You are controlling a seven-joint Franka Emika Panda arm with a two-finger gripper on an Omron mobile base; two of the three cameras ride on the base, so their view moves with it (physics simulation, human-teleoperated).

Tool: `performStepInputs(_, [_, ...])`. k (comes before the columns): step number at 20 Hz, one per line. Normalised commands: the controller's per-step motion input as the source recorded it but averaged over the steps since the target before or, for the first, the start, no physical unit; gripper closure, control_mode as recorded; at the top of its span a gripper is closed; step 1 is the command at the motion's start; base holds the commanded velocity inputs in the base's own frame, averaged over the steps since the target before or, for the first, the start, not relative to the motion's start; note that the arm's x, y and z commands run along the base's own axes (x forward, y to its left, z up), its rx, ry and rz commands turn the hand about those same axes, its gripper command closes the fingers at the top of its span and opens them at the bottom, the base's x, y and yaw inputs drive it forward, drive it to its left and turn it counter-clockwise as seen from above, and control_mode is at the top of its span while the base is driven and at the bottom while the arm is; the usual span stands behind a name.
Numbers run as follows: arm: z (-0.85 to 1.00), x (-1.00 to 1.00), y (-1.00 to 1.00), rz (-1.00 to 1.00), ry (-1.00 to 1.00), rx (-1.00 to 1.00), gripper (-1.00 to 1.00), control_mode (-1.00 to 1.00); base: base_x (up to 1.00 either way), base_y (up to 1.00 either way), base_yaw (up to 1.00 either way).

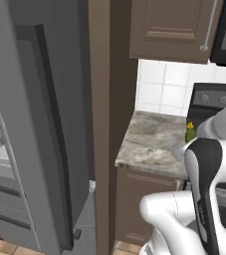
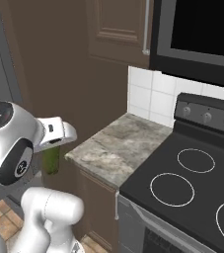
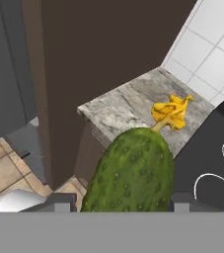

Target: Place the liquor and beer on the top shelf of the fridge to keep them out of children's reach, and place the cucumber on lower shelves for easy access.

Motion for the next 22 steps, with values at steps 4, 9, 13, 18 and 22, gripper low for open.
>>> performStepInputs(4, [0.0, 0.0, 0.0, 0.0, 0.0, 0.0, 1.0, 1.0, -1.0, 0.0, 0.12])
performStepInputs(9, [0.0, 0.0, 0.0, 0.0, 0.0, 0.0, 1.0, 1.0, -0.89, 0.25, 0.33])
performStepInputs(13, [0.0, 0.0, 0.0, 0.0, 0.0, 0.0, 1.0, 1.0, -0.4, 0.57, 0.53])
performStepInputs(18, [0.0, 0.0, 0.0, 0.0, 0.0, 0.0, 1.0, 1.0, -0.03, 0.64, 0.66])
performStepInputs(22, [0.0, 0.0, 0.0, 0.0, 0.0, 0.0, 1.0, 1.0, 0.18, 0.77, 0.56])
